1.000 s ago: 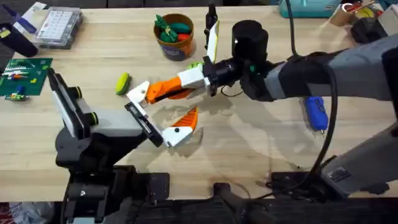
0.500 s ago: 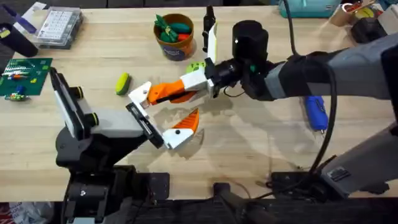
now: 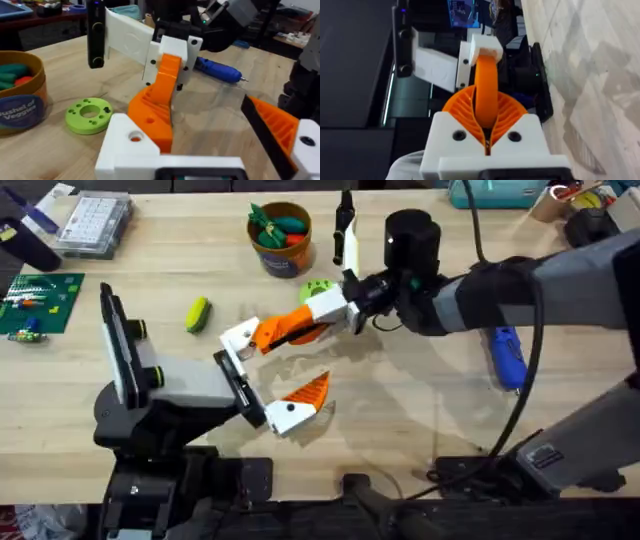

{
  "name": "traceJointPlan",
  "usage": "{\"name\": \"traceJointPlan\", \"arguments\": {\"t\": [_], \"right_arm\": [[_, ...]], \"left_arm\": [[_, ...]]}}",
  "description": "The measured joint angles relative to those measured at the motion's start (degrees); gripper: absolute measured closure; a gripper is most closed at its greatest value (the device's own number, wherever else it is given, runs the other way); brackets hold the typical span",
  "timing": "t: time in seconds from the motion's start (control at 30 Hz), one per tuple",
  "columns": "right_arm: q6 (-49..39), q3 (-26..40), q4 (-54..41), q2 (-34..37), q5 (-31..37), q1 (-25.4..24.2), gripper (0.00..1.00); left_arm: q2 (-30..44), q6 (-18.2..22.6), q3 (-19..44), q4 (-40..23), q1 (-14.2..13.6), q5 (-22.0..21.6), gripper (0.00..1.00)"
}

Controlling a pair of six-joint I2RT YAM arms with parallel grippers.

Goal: Pick up the gripper from the table and insert it into the empty holder that is missing its gripper. Then pick up a screw, insert it into the mounting hole, and use the screwdriver to tighten it. Finally, clean up the table by picking up the vegetable and placing it into the bucket.

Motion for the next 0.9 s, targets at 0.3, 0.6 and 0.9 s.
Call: {"name": "traceJointPlan", "arguments": {"t": [0.3,0.6,0.9], "right_arm": [[-0.3,0.0,-0.5,0.0,-4.7,-3.2,0.981],[0.2,0.0,-0.5,0.0,-5.4,-2.7,0.981],[1.1,0.0,-0.5,0.0,-3.8,1.3,0.981]], "left_arm": [[0.0,0.8,0.0,0.0,-0.1,0.5,0.014],[0.0,0.9,0.0,0.0,-0.1,0.5,0.014],[0.0,0.8,0.0,0.0,-0.1,0.5,0.014]]}}
